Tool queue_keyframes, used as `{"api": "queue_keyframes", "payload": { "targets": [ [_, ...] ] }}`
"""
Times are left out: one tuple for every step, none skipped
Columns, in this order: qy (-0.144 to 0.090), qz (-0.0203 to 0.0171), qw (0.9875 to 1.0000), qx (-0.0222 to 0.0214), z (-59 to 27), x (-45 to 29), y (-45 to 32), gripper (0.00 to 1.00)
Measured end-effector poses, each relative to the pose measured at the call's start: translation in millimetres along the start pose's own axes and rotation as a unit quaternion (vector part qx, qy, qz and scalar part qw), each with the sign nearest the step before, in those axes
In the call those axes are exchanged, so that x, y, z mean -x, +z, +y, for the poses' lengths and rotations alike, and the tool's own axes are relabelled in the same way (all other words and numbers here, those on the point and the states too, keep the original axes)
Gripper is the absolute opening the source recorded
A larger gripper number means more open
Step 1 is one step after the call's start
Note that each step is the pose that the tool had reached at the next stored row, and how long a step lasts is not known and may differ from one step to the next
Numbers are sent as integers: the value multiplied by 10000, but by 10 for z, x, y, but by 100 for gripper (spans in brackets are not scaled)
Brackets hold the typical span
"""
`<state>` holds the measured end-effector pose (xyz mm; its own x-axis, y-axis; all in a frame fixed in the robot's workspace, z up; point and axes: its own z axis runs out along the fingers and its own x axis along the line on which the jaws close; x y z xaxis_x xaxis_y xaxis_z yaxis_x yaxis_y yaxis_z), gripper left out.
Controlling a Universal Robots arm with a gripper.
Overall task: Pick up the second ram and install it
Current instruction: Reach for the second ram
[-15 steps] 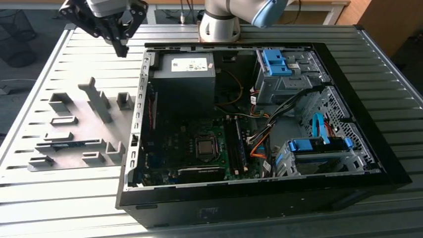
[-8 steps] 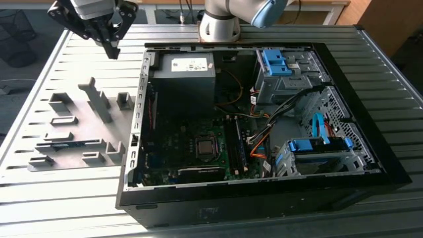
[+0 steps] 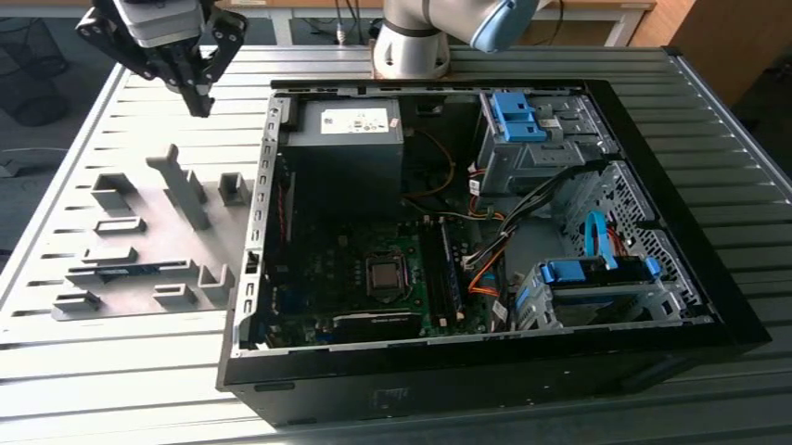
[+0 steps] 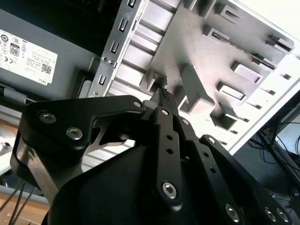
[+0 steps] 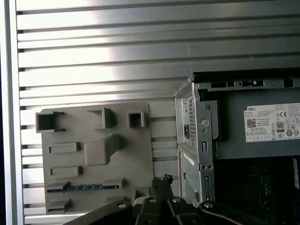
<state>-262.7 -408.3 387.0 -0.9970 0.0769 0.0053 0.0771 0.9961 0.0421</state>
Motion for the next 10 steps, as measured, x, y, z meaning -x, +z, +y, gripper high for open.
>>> {"api": "queue_keyframes", "payload": {
  "targets": [
    [1, 12, 10000, -2, -5, -10, 2, 11],
    [1, 15, 10000, -2, -11, -25, 4, 11],
    [0, 15, 10000, -2, -19, -51, 6, 11],
    [0, 15, 10000, -1, -26, -85, 7, 11],
    [0, 15, 10000, -1, -34, -123, 9, 11],
    [0, 15, 10000, -1, -42, -163, 9, 11],
    [1, 16, 10000, -2, -50, -203, 8, 11],
    [1, 15, 10000, -2, -57, -242, 9, 11],
    [1, 15, 10000, -1, -65, -281, 10, 11],
    [1, 15, 10000, -1, -71, -318, 11, 11]
  ]
}}
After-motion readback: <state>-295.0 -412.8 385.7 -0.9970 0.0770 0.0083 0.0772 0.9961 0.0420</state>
